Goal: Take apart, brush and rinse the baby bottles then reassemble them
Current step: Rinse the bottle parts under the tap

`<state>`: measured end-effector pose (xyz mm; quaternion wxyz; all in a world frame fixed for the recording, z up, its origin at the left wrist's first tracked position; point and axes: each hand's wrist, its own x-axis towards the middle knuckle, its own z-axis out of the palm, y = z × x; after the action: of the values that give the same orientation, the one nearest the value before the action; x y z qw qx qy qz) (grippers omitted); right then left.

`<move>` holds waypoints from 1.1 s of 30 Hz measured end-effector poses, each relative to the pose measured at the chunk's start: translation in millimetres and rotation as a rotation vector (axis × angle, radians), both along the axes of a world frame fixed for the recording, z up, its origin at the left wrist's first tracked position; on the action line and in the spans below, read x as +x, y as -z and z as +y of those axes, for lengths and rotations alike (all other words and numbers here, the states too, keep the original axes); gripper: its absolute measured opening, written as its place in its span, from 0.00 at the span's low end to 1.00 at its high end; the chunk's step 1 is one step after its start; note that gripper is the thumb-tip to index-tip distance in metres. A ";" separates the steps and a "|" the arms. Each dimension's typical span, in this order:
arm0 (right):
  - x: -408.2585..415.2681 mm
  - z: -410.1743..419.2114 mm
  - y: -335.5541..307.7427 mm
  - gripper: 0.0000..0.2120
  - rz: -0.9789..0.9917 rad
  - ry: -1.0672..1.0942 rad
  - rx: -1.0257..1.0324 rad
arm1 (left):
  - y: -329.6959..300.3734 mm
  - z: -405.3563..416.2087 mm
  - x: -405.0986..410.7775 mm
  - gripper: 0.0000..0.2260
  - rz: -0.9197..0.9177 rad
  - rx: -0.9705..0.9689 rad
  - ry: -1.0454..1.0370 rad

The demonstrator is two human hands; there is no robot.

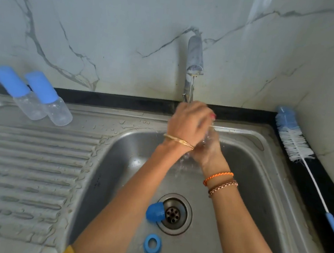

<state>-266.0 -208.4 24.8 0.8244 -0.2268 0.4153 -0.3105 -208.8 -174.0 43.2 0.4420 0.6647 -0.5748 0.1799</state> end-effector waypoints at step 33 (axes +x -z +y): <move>-6.7 20.9 -35.1 0.11 0.106 -0.168 -0.339 | 27.2 53.2 -8.7 0.15 0.503 -0.296 -0.133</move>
<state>-272.7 -187.5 59.9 0.7743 -0.4126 0.3796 -0.2936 -217.4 -120.8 16.0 0.6498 0.6530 -0.3699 0.1203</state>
